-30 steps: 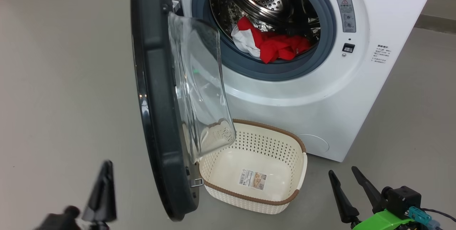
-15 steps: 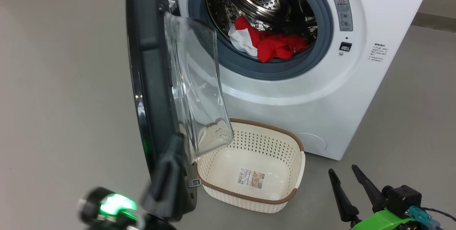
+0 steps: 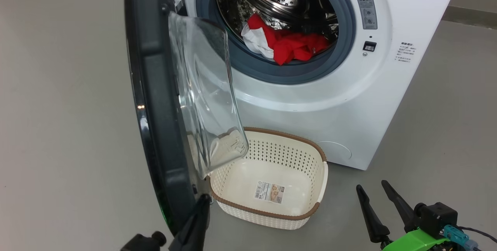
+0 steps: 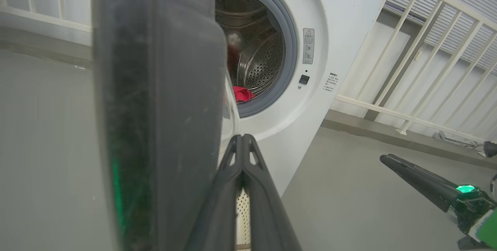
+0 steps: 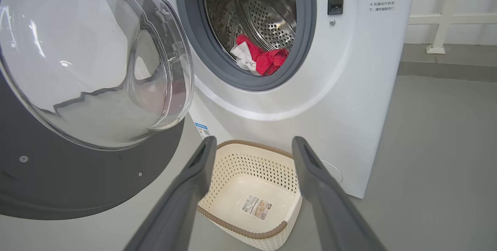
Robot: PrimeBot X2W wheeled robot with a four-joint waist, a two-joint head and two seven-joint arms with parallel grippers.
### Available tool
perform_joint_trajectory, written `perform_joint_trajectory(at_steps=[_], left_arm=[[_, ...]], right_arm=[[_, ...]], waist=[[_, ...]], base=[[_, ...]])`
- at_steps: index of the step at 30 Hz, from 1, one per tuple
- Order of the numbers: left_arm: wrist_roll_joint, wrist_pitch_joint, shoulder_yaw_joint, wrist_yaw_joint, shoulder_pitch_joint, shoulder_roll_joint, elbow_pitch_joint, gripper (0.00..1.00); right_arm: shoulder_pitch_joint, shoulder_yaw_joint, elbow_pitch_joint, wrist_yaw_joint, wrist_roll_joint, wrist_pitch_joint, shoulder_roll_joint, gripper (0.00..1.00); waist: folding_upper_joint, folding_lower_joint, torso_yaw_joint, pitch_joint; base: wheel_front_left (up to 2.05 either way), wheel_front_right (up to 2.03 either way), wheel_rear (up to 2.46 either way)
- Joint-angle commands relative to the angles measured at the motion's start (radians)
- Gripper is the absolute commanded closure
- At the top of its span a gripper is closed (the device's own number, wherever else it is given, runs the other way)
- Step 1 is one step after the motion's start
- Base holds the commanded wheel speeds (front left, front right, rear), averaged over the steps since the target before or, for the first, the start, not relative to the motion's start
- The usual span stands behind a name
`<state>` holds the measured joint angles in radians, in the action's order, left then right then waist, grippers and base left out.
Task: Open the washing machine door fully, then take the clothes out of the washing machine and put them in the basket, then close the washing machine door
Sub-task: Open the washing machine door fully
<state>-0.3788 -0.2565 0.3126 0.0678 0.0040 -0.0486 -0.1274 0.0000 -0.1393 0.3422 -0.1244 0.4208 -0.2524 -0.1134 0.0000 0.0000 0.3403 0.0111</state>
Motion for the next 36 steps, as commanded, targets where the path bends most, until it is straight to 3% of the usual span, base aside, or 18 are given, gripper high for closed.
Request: perform_joint_trajectory(at_steps=[1,15,36], left_arm=[[-0.003,-0.005,-0.047,-0.014,-0.05,-0.002,0.003,1.0],[0.006,-0.005,-0.208,-0.078,-0.041,-0.002,-0.014,1.0],[0.07,-0.005,-0.543,-0.042,-0.132,-0.071,-0.097,1.0]], right_arm=[[-0.026,-0.019,-0.026,-0.006,-0.005,-0.009,-0.007,0.0],[-0.021,-0.018,-0.038,-0.006,-0.005,-0.009,0.003,0.0],[-0.049,-0.025,-0.043,-0.006,-0.007,-0.009,-0.011,0.0]], waist=[[0.0,0.0,-0.001,-0.002],[0.0,0.0,0.007,0.003],[0.0,0.0,0.005,0.045]], base=[[0.0,0.0,0.0],[0.0,0.0,0.0],[0.0,0.0,0.0]])
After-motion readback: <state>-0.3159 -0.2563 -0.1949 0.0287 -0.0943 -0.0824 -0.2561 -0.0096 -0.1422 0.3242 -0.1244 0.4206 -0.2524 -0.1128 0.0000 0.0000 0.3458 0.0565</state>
